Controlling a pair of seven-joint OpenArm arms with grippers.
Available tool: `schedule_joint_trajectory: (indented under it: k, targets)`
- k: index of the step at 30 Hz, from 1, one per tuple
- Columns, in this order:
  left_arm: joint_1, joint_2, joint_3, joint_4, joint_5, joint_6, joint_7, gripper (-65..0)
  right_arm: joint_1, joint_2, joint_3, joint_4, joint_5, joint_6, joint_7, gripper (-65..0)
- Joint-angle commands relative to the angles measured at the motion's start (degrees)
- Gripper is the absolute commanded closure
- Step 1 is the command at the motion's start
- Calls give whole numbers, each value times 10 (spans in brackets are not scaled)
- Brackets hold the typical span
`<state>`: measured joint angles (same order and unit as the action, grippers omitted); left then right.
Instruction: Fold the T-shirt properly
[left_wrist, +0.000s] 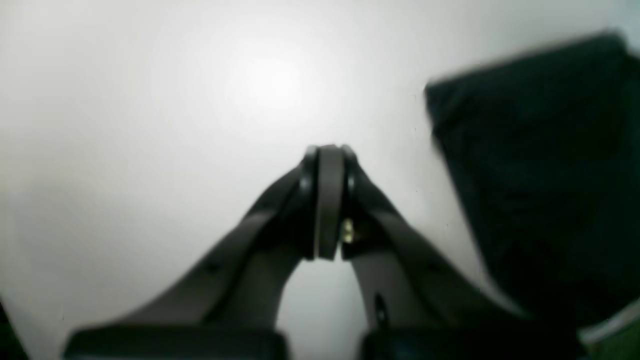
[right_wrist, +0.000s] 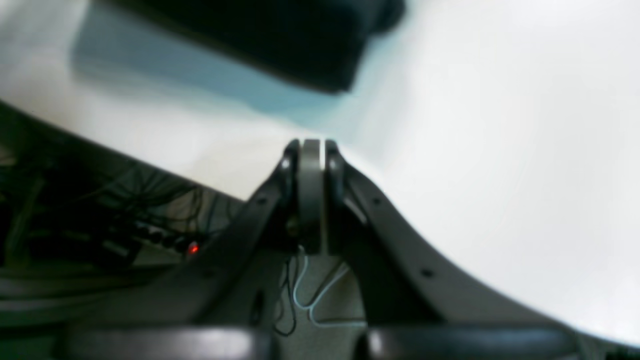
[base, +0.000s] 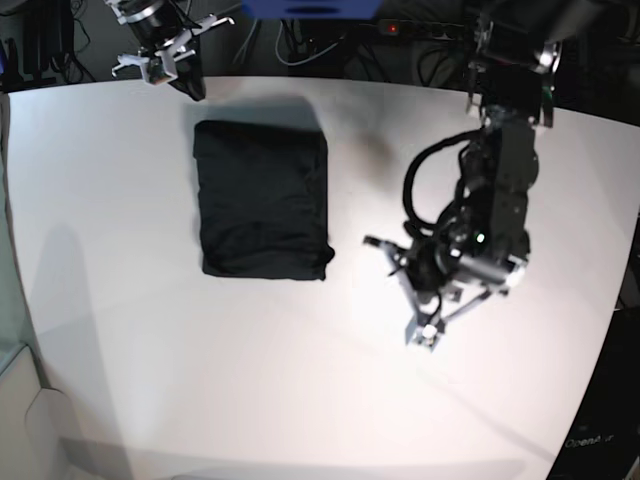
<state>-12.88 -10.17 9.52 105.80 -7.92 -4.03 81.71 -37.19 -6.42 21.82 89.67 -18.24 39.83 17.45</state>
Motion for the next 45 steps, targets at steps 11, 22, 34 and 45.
schedule_joint_trajectory:
  k: [11,22,34,45]
  targets:
    - [164,-53,-51,86,1,-1,-26,0,-19,-9,120,13,75,2,13,0]
    - [225,-64,-62,90,1,-1,-29,0,-17,-26,181,12,83,2,16,0]
    - [296,-84,-62,91,1,-1,-31,0,-18,-26,249,6,83,2,16,0]
    - [335,-120,-64,91,1,-1,-31,0,-14,-26,321,-48,84,2,17,0]
